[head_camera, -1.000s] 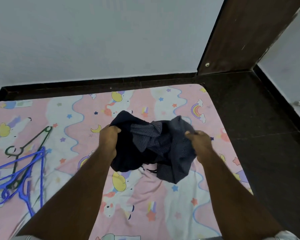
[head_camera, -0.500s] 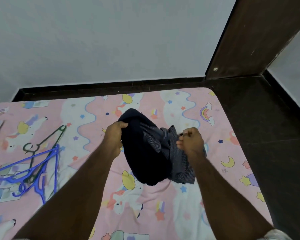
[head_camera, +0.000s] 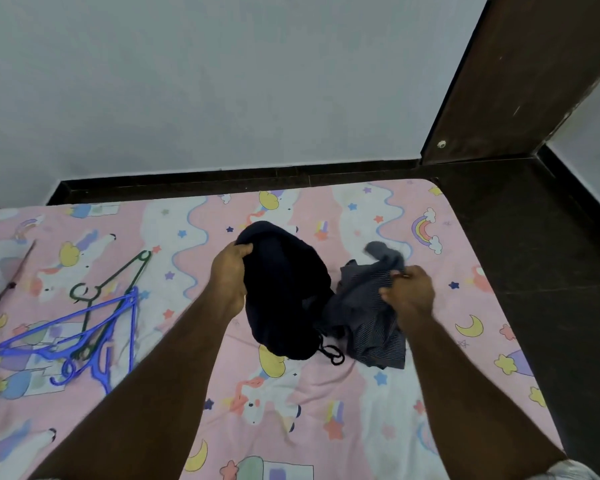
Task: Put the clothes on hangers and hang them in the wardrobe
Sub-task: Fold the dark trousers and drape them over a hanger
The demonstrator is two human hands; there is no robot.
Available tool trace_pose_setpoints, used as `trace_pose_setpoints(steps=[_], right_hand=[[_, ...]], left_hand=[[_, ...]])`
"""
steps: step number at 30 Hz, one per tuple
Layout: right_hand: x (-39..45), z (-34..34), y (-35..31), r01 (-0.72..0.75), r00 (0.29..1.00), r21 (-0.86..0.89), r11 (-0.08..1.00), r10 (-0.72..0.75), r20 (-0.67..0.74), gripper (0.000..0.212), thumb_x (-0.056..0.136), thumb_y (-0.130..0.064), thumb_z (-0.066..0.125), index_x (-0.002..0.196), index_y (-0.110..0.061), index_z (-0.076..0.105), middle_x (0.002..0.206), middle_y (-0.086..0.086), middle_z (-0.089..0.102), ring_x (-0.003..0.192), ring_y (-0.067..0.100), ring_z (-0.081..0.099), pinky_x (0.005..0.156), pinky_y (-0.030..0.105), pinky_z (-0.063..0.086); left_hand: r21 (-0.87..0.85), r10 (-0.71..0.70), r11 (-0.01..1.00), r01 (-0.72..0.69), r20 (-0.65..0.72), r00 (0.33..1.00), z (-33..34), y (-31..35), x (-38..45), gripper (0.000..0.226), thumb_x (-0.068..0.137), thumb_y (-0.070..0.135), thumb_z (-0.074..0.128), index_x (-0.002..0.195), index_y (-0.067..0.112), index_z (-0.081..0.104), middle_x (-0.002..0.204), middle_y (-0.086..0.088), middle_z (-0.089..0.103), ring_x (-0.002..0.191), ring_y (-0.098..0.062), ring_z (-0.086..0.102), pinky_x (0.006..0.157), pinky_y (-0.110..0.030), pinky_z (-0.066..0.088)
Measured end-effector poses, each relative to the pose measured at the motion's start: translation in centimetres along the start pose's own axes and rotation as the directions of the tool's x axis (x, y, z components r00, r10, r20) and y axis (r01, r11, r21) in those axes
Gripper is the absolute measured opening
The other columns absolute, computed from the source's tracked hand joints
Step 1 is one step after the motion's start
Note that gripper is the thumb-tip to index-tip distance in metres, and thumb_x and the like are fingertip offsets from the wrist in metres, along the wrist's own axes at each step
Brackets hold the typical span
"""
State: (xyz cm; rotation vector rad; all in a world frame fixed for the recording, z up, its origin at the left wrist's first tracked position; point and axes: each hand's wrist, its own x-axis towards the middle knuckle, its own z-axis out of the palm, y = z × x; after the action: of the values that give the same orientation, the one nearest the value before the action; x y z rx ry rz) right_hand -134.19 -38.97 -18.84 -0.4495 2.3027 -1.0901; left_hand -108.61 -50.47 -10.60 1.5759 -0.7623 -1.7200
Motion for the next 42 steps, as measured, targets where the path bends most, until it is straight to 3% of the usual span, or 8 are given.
trace_pose_setpoints(steps=[3, 7, 10, 15, 24, 32, 35, 42], right_hand=[[1.7, -1.0, 1.4, -0.158, 0.988, 0.058, 0.986, 0.157, 0.008, 0.034, 0.08, -0.019, 0.06, 0.113, -0.01, 0.058, 0.102, 0.013, 0.068, 0.086, 0.03, 0.068, 0.08, 0.042, 0.059], [-1.5, 1.4, 0.3, 0.064, 0.969, -0.182, 0.981, -0.018, 0.245, 0.059, 0.074, -0.025, 0.076, 0.128, -0.013, 0.056, 0.115, 0.003, 0.062, 0.103, 0.029, 0.062, 0.088, 0.038, 0.05], [-5.9, 4.9, -1.6, 0.165, 0.737, -0.008, 0.986, -0.118, 0.666, 0.08, 0.071, -0.032, 0.088, 0.14, -0.016, 0.051, 0.133, -0.004, 0.059, 0.119, 0.02, 0.06, 0.097, 0.037, 0.05], [-11.6, 9.5, -4.6, 0.349, 0.53, 0.038, 0.936, -0.23, 0.816, 0.087, 0.068, -0.051, 0.087, 0.143, -0.026, 0.049, 0.131, -0.012, 0.062, 0.121, 0.011, 0.058, 0.105, 0.036, 0.048], [-20.3, 14.7, -15.6, 0.074, 0.781, 0.43, 0.9, -0.321, 0.536, 0.022, 0.095, -0.023, 0.068, 0.115, -0.013, 0.07, 0.106, 0.003, 0.076, 0.099, 0.023, 0.072, 0.093, 0.045, 0.057], [-25.8, 17.9, -22.8, -0.426, 0.805, 0.508, 0.749, 0.058, 0.59, 0.017, 0.098, -0.013, 0.056, 0.102, 0.001, 0.065, 0.099, 0.019, 0.07, 0.088, 0.032, 0.067, 0.076, 0.044, 0.057], [-26.9, 18.6, -24.5, -0.444, 0.804, 0.563, 0.697, 0.034, 0.593, 0.018, 0.094, -0.004, 0.052, 0.108, 0.003, 0.061, 0.102, 0.018, 0.066, 0.088, 0.03, 0.065, 0.075, 0.041, 0.058], [-27.6, 16.2, -25.5, -0.145, 0.784, 0.539, 0.83, -0.236, 0.574, 0.024, 0.099, -0.012, 0.054, 0.122, -0.009, 0.059, 0.115, 0.014, 0.069, 0.096, 0.028, 0.068, 0.086, 0.046, 0.059]], left_hand=[[-0.024, 0.0, 1.0, -0.001, -0.045, 0.999, -0.8, 0.7, -0.2, 0.033, 0.099, 0.019, 0.055, 0.132, 0.017, 0.058, 0.123, -0.004, 0.066, 0.113, -0.028, 0.06, 0.102, -0.05, 0.051], [-0.014, 0.001, 1.0, -0.002, -0.051, 0.999, -1.5, 2.3, -0.9, 0.038, 0.098, 0.021, 0.058, 0.136, 0.015, 0.056, 0.129, -0.007, 0.064, 0.116, -0.03, 0.06, 0.102, -0.051, 0.051], [-0.002, 0.019, 1.0, -0.02, -0.027, 0.999, -2.6, 3.9, -1.7, 0.035, 0.098, 0.019, 0.058, 0.132, 0.012, 0.059, 0.124, -0.009, 0.067, 0.112, -0.03, 0.063, 0.098, -0.05, 0.054], [-0.027, 0.048, 0.999, -0.046, 0.055, 0.997, -5.5, 7.9, -2.6, 0.028, 0.098, 0.021, 0.059, 0.124, 0.01, 0.065, 0.115, -0.009, 0.073, 0.105, -0.029, 0.07, 0.09, -0.043, 0.058], [0.273, 0.265, 0.883, -0.382, 0.383, 0.885, -14.2, 13.8, -3.0, 0.033, 0.099, 0.038, 0.061, 0.128, 0.023, 0.064, 0.118, 0.012, 0.071, 0.111, -0.007, 0.064, 0.096, -0.034, 0.043], [0.493, 0.0, 0.665, -0.561, 0.751, 0.661, -25.1, 11.8, -2.7, 0.118, 0.058, 0.053, 0.093, 0.156, 0.034, 0.029, 0.148, 0.011, 0.047, 0.129, -0.005, 0.054, 0.105, -0.026, 0.047], [0.417, 0.135, 0.642, -0.643, 0.764, 0.631, -26.2, 11.6, -3.2, 0.089, 0.073, 0.01, 0.087, 0.141, 0.045, 0.04, 0.129, 0.018, 0.06, 0.115, -0.001, 0.061, 0.092, -0.021, 0.053], [0.175, 0.376, 0.872, -0.457, 0.359, 0.854, -26.8, 14.0, -2.6, 0.024, 0.096, 0.016, 0.059, 0.116, 0.025, 0.068, 0.106, -0.004, 0.076, 0.105, -0.028, 0.071, 0.084, -0.041, 0.057]])
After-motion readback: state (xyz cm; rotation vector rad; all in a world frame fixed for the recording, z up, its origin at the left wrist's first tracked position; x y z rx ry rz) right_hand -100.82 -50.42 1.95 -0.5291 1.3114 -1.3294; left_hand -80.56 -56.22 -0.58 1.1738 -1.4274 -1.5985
